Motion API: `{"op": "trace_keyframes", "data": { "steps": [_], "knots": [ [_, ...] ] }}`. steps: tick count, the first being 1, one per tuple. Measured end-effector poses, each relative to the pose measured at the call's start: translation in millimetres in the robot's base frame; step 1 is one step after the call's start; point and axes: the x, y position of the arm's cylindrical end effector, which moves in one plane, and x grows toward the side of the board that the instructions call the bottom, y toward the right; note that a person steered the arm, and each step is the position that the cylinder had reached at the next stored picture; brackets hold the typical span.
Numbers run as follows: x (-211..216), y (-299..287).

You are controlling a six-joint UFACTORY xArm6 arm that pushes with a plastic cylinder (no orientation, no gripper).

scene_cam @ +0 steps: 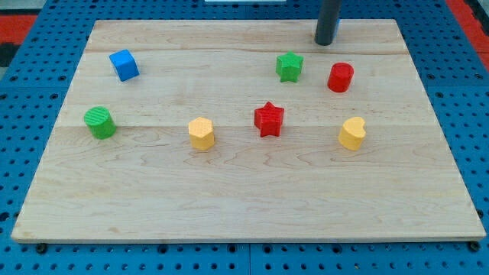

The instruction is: Move your arm away from the triangle

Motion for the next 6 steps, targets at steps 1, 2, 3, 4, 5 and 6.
{"op": "trace_keyframes", "data": {
  "steps": [1, 2, 3, 4, 5, 6],
  "knots": [
    [-11.4, 4.9],
    [10.6, -55.6],
    [10.4, -167.4],
    [-5.7, -287.4],
    [13.8, -407.8],
    [58.3, -447.3]
  ]
}}
